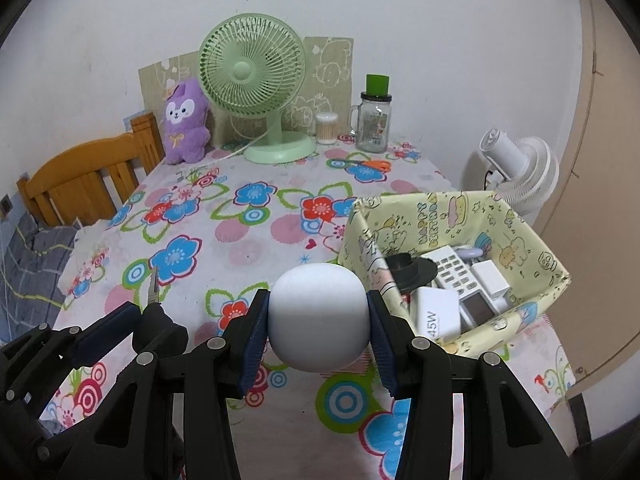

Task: Organize rigid objects
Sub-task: 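Carry the puck and key over the yellow box and lower them in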

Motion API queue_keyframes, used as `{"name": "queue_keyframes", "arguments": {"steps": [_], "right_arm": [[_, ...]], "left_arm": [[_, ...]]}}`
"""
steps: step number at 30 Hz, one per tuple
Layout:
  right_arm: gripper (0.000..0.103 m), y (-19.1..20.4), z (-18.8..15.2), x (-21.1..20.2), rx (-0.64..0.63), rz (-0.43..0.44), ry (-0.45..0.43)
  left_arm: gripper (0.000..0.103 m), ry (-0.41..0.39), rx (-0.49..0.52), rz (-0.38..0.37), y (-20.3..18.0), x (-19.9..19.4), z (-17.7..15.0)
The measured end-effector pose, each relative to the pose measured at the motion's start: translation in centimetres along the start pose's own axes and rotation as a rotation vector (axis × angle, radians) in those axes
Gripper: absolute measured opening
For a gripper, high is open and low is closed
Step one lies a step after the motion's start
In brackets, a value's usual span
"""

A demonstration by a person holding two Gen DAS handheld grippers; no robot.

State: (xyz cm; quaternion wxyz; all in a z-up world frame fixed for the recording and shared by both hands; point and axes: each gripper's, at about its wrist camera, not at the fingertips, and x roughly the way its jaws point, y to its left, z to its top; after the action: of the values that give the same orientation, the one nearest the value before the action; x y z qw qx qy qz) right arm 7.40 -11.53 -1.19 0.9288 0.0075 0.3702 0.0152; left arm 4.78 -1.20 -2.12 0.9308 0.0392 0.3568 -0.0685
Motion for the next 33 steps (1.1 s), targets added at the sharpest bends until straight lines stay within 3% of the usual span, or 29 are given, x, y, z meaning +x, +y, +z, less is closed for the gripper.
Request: {"name": "queue_keyframes", "arguments": {"steps": [33], "right_arm": [[0.050, -5.6, 3.7, -1.0, -0.009, 0.023, -0.045]], "left_arm": [[0.032, -0.047, -0.006, 0.013, -4.9, -0.5, 4.1]]}}
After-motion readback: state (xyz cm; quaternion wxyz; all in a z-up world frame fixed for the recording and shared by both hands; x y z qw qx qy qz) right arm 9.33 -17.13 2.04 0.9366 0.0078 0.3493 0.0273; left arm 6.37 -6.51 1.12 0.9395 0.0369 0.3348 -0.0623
